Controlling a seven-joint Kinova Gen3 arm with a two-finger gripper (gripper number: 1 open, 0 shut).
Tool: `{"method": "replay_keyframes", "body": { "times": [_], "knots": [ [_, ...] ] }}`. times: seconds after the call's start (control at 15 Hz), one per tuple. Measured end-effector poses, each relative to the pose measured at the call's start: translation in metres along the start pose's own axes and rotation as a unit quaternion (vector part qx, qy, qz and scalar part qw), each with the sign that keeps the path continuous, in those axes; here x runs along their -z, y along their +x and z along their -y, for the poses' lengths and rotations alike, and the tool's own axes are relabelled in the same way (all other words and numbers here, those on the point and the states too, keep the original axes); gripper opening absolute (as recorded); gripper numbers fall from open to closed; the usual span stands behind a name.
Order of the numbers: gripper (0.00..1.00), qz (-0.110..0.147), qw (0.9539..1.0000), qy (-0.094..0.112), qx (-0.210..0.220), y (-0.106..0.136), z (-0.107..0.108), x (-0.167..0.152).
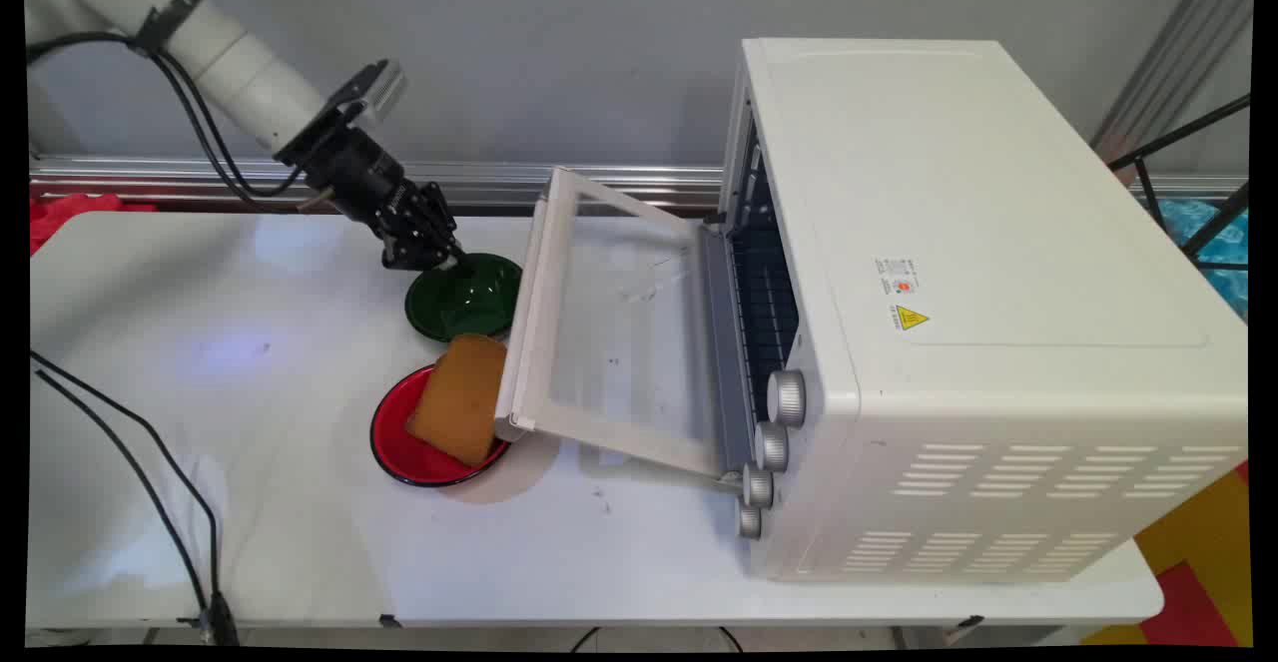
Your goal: Close the oven
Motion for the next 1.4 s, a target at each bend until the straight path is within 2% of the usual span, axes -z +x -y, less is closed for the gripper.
{"method": "replay_keyframes", "body": {
  "times": [0.33, 0.93, 1.4],
  "knots": [
    [0.00, -0.017, 0.9998, -0.004, 0.001, -0.004, -0.002, -0.025],
    [0.00, -0.032, 0.9994, -0.013, 0.005, -0.012, -0.007, -0.066],
    [0.00, -0.051, 0.9986, -0.006, 0.016, -0.009, -0.007, -0.085]
  ]
}}
